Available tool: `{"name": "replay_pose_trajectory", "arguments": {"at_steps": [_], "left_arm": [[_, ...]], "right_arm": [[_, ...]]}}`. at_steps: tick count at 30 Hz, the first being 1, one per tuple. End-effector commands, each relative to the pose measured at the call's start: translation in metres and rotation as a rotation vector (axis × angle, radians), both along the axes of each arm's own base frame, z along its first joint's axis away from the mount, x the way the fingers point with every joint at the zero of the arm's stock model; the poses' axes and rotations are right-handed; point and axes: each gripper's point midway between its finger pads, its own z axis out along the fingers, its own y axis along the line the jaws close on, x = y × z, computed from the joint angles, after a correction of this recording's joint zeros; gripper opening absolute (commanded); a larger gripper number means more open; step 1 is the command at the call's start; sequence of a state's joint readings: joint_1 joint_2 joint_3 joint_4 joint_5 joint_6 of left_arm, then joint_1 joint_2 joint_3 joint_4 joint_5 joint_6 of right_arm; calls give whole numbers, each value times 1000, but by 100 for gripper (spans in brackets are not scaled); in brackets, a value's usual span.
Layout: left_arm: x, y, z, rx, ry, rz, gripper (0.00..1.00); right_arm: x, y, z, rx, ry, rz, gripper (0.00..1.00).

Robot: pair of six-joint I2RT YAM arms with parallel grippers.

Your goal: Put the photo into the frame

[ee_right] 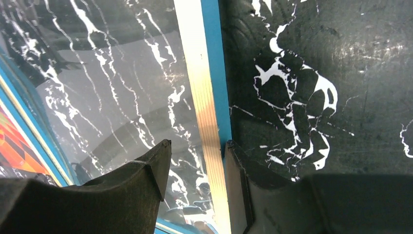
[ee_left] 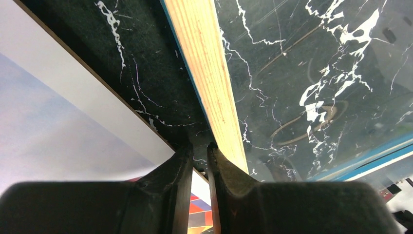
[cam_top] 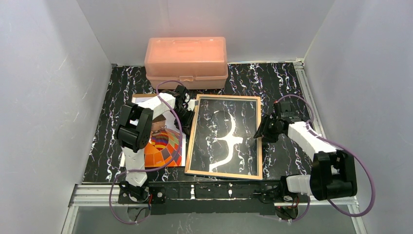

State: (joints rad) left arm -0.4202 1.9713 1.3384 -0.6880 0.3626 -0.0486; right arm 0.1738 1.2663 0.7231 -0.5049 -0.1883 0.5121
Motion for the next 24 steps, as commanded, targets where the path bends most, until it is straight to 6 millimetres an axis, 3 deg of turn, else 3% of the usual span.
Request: {"name": "replay_pose_trajectory", "arguments": {"at_steps": [1, 12, 17, 20, 24], "left_arm": [[0, -42, -6, -113, 16, -29, 17], [5, -49, 1, -132, -5, -36, 17], [5, -47, 6, -127, -21, -38, 17], [7, -42, 14, -113, -45, -54, 18], [12, -27, 31, -95, -78, -67, 22]], "right_arm": [[27, 35, 15, 136, -90, 65, 51], [54, 18, 14, 33, -108, 46, 58], [72, 22, 20, 43, -119, 43, 59], [66, 18, 11, 20, -65, 33, 68], [47, -6, -1, -107, 9, -11, 79]]}}
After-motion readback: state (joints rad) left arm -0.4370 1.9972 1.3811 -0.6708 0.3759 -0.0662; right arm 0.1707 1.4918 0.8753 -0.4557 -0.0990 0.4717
